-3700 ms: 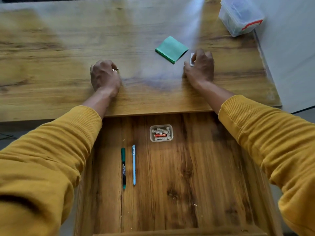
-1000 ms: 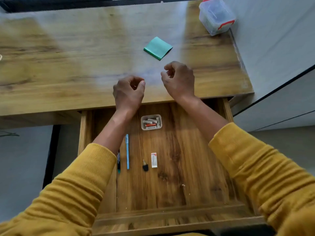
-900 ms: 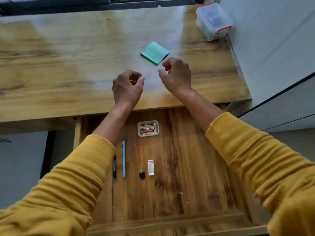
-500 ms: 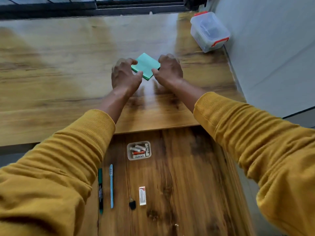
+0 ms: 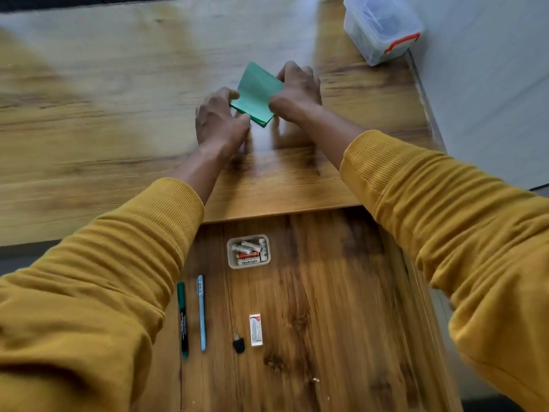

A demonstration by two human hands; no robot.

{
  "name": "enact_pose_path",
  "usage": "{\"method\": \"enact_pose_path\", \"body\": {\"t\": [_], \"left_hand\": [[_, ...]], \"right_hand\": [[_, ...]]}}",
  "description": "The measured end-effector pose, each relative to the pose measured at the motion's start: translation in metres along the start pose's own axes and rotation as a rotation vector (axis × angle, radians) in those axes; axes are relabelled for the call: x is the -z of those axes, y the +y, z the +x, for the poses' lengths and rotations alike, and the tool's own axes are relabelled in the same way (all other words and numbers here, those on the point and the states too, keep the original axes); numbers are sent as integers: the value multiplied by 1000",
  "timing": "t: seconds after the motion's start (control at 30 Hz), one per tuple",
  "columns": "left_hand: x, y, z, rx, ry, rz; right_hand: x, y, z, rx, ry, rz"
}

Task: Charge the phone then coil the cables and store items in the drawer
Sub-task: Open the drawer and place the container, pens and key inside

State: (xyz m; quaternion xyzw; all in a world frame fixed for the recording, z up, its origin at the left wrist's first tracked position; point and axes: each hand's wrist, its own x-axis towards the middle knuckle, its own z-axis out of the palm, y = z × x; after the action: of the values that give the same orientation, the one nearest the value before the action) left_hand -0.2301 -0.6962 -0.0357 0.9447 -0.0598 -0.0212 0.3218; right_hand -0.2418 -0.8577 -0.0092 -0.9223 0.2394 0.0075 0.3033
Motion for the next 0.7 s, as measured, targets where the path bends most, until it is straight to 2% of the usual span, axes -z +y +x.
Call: {"method": "enact_pose_path", "body": {"t": [0.1,0.23,0.4,0.53,0.7], "left_hand": [[9,-4,-8,40,26,-77],[30,-7,-20,-12,101,-116],[62,-9,-57,-63,11,-443],[78,-17,-109,-97,-28,-538],[72,-37,-182,-18,-109,-458]], "right_hand": [[3,-1,-12,-36,-24,239],[19,1,-42,-54,-75,583],[46,5,-112,-40,-239,891],[48,15,-169,-50,-233,874],[31,40,-230,-101,-207,791]]}}
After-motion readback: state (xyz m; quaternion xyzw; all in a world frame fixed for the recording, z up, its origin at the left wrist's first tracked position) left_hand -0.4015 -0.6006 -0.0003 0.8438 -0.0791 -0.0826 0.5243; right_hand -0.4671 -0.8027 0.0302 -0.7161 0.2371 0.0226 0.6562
